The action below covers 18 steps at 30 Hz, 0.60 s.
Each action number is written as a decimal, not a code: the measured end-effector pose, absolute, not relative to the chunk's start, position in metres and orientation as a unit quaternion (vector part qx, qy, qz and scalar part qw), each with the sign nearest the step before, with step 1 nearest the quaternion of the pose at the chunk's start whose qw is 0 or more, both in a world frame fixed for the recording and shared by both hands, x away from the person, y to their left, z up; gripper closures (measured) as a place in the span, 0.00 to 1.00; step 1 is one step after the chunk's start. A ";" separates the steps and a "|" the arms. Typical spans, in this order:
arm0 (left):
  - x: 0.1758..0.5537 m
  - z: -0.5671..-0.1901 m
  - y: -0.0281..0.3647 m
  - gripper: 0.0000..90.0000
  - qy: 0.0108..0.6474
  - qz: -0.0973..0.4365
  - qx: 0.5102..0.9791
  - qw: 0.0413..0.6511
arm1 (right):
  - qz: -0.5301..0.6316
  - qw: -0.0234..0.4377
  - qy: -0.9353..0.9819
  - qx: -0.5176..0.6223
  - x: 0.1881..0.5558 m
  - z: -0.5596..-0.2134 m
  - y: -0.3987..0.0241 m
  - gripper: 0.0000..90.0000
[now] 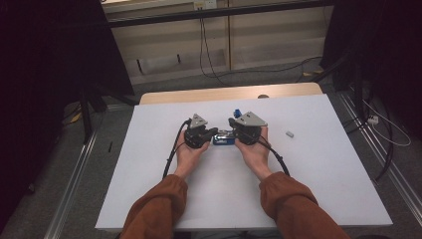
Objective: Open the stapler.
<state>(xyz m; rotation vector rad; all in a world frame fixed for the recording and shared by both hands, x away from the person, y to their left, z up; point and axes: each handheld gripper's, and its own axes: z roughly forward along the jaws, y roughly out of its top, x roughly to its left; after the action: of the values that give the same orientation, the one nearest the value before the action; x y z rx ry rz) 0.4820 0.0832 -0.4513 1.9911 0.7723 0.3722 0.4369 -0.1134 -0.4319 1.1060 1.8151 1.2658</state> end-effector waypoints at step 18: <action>0.482 -0.451 0.083 1.00 0.313 0.154 0.813 0.465 | 0.485 0.331 0.687 0.429 0.434 -0.428 -0.128 1.00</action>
<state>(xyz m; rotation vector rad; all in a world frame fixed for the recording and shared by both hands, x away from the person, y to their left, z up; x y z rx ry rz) 0.4819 0.0832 -0.4509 1.9976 0.7690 0.3781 0.4338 -0.1276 -0.4275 1.1218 1.7958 1.2672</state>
